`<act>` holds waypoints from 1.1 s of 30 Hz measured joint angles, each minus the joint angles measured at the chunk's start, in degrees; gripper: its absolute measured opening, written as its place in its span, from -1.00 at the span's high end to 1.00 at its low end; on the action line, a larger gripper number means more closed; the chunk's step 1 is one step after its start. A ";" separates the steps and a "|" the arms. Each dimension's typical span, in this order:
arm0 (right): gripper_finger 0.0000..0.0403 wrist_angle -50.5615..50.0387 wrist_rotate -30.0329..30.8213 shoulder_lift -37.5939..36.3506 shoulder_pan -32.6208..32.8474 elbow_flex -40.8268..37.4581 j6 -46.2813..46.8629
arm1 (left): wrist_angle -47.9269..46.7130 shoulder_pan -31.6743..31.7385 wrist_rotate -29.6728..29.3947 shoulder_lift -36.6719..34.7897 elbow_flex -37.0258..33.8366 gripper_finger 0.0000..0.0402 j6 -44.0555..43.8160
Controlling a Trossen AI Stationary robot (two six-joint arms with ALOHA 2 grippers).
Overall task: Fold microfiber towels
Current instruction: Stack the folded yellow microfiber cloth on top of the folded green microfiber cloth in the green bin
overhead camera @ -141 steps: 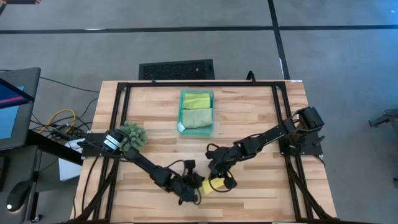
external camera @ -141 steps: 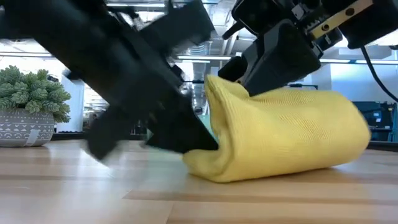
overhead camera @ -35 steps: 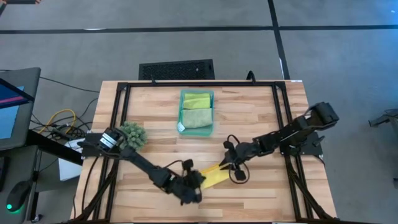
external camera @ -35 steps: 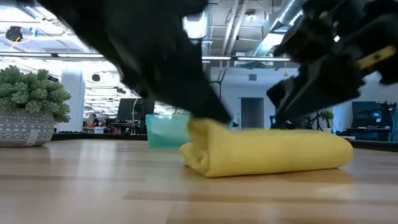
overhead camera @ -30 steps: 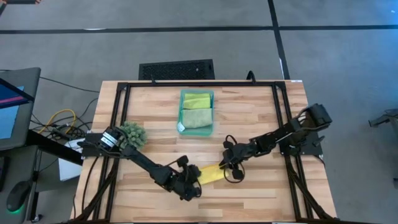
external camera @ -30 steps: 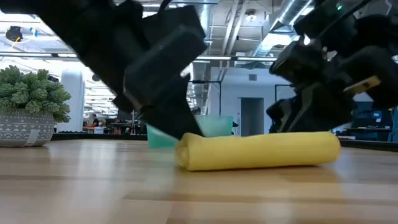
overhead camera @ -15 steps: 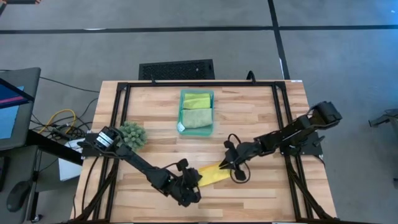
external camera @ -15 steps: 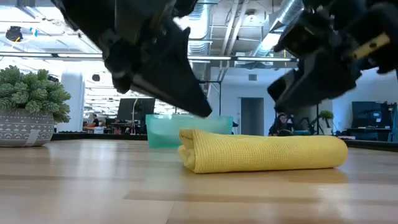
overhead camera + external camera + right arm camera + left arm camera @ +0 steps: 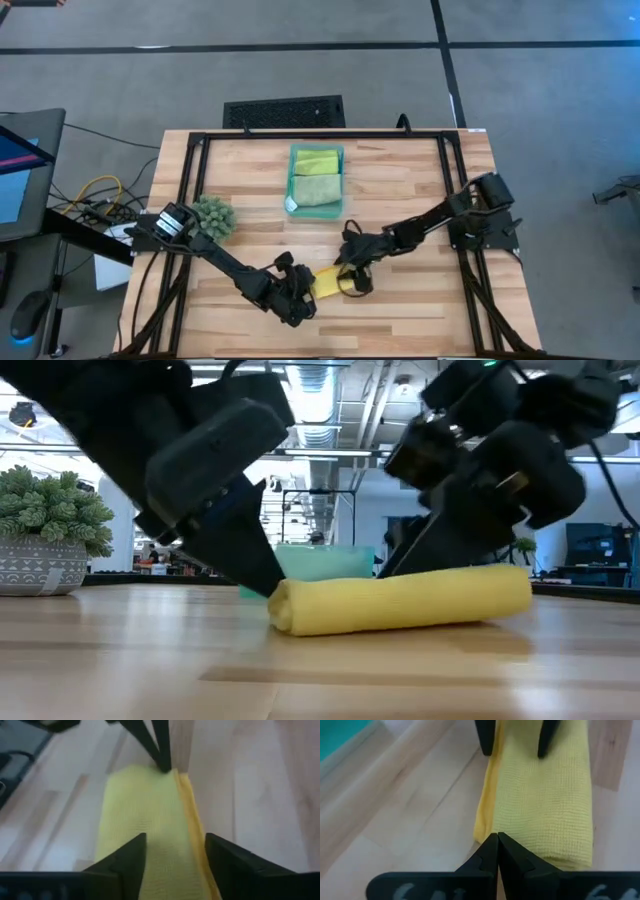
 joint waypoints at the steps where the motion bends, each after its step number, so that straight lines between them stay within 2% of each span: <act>1: -0.16 -2.15 -0.40 0.94 0.00 1.59 -0.01 | -0.03 0.00 0.07 0.00 -0.32 1.00 -0.41; 5: -0.23 -8.48 -0.15 4.00 0.36 6.09 -0.10 | 0.14 0.02 0.09 0.00 -0.73 1.00 -1.11; 9: -0.08 -9.15 0.68 5.85 1.07 7.46 -0.64 | 0.56 -0.24 0.06 0.00 -0.73 1.00 -1.00; 13: 0.25 -11.78 2.61 5.89 1.55 7.66 -1.34 | -3.10 -1.03 -0.35 -0.33 0.94 1.00 -1.20; 18: 0.79 -12.46 2.97 5.87 1.81 7.66 -2.02 | -17.20 -3.03 -4.23 -2.70 5.23 1.00 -6.96; 20: 0.91 -12.48 2.88 5.85 1.99 7.64 -2.99 | -22.78 -4.73 -6.75 -3.29 6.53 1.00 -10.26; 23: 0.87 -14.11 3.07 4.10 2.44 7.23 -2.97 | -31.48 -7.63 -11.43 -3.95 6.61 1.00 -17.71; 25: 0.82 -15.35 3.37 2.37 2.77 7.11 -2.59 | -37.09 -9.64 -14.64 -3.96 5.19 1.00 -26.84; 27: 0.84 -18.75 5.12 -0.43 3.13 6.69 -3.09 | -40.78 -11.20 -14.80 -3.96 2.94 1.00 -34.30; 30: 0.92 -20.16 8.00 -5.84 2.54 6.70 -5.95 | -36.74 -12.77 -13.79 -3.91 -0.95 1.00 -36.49; 33: 0.92 -20.26 8.83 -11.78 -0.87 6.91 -8.05 | -29.54 -13.05 -13.81 -3.91 -3.54 1.00 -32.35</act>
